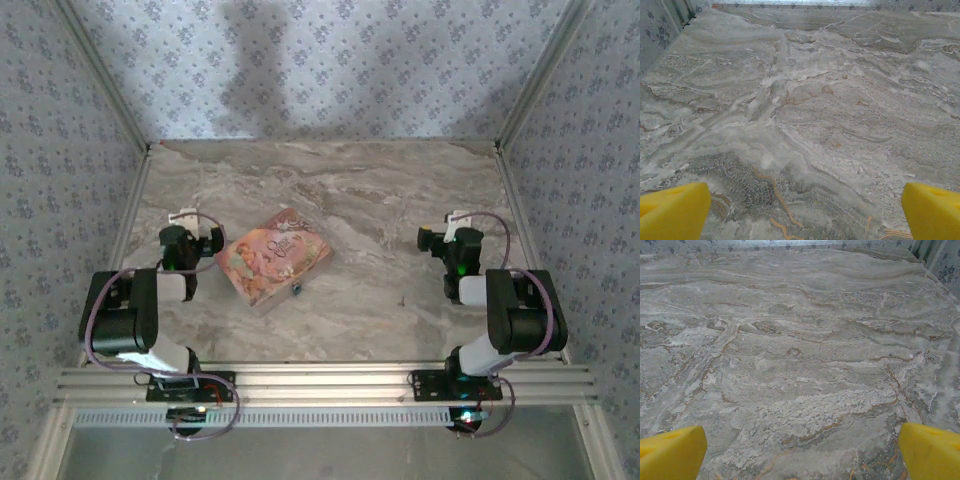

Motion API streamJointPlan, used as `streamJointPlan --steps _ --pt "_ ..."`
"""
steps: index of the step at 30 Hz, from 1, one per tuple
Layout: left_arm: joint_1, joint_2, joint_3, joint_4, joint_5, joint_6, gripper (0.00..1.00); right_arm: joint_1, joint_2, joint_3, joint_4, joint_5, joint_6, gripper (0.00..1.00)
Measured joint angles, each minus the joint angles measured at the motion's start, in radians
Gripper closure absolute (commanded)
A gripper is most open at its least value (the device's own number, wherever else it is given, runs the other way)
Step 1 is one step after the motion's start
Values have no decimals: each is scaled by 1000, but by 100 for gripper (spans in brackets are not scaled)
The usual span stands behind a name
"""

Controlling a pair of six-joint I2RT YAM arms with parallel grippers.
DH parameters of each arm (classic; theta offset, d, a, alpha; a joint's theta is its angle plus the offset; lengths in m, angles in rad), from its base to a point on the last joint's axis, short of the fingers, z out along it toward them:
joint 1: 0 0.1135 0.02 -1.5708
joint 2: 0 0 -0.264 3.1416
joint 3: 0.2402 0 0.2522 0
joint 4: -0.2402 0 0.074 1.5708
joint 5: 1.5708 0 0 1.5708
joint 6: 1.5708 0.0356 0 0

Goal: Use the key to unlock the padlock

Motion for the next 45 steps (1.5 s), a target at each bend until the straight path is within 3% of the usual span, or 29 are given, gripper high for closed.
streamJointPlan --steps 45 --pt "-6 -24 -10 -4 -23 0 2 -5 -4 2 -13 -8 2 0"
